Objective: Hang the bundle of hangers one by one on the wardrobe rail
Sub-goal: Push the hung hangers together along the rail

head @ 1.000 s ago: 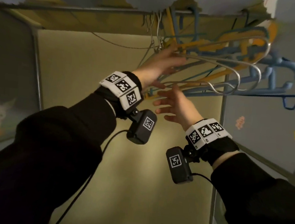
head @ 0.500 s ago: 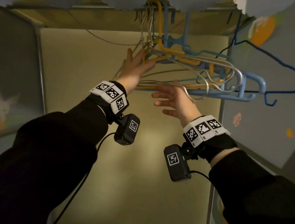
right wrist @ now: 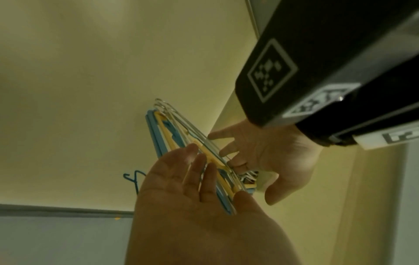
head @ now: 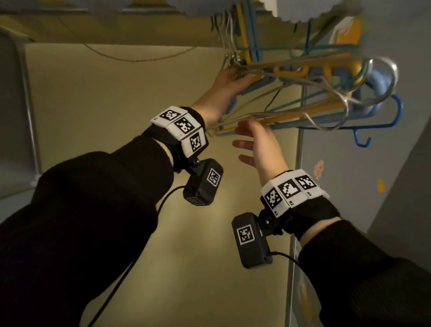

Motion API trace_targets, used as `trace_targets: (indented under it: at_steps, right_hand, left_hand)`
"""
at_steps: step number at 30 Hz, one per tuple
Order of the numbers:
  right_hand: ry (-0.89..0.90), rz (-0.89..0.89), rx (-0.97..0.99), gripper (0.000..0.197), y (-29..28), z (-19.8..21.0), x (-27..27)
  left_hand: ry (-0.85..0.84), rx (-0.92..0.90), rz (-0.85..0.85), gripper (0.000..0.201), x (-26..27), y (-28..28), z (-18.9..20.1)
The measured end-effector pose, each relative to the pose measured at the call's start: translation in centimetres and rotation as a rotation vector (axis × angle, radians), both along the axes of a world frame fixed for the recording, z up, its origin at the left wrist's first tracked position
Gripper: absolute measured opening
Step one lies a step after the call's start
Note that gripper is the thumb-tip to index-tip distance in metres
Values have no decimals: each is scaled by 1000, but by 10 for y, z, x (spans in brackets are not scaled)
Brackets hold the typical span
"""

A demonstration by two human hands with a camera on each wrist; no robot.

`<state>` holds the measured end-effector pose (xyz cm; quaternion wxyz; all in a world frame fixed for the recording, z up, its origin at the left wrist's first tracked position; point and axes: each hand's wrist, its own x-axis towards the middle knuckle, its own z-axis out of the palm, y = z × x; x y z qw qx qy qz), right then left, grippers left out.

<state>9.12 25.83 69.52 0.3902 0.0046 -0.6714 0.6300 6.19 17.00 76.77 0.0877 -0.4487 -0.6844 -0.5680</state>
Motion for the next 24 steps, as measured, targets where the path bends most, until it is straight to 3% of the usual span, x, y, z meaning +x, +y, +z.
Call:
trace_targets:
  at_steps: [2, 4, 8, 12, 17, 24]
  right_hand:
    - [32, -33, -6, 27, 12, 0, 5]
    - [64, -67, -27, 22, 25, 1, 10]
    - [111, -144, -114, 36, 52, 5, 19]
    - [122, -217, -198, 27, 75, 9, 24]
    - [80, -294, -160, 53, 86, 2, 31]
    - [85, -349, -232, 17, 81, -3, 31]
  left_hand:
    - [43, -31, -30, 28, 14, 14, 0]
    - [54, -48, -58, 44, 29, 28, 1]
    - [58, -93, -133, 48, 58, 55, 3]
    - [81, -94, -204, 46, 74, 75, 4]
    - [106, -142, -243, 48, 81, 86, 5]
    - [64, -181, -242, 50, 63, 71, 3]
